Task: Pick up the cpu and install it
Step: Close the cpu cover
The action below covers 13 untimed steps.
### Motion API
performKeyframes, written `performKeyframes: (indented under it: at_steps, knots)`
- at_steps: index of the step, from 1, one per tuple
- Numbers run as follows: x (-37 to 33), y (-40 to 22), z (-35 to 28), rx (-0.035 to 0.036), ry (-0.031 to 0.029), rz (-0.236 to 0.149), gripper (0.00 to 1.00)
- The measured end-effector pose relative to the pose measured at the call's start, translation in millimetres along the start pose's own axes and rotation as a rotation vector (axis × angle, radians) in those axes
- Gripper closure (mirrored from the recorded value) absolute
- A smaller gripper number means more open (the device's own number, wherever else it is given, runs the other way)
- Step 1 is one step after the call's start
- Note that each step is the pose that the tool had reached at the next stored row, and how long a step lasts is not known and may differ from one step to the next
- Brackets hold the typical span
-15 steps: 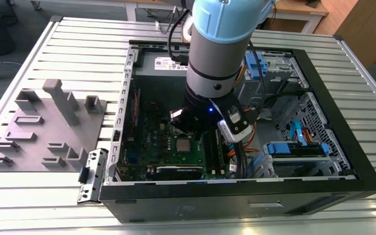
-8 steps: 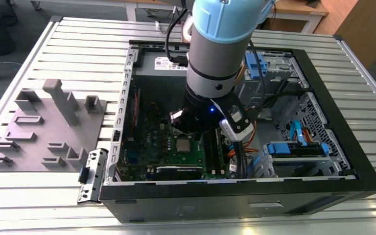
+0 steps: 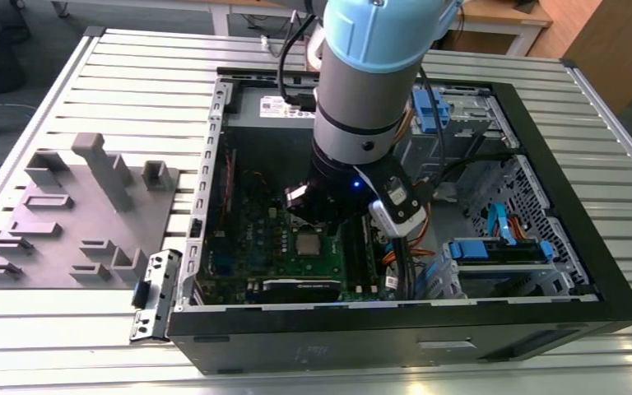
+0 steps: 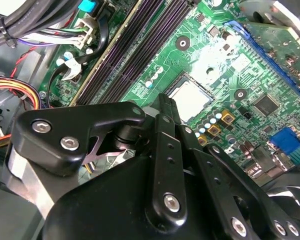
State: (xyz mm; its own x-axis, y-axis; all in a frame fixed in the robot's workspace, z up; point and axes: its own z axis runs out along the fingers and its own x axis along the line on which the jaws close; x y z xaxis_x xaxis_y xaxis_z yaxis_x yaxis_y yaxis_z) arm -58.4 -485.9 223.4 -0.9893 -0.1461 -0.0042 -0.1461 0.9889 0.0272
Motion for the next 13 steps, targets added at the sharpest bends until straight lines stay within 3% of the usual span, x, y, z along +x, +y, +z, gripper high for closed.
performKeyframes:
  at_steps: [13]
  knots:
    - [-0.3,2.5,0.1,0.0,0.0,0.0,0.89]
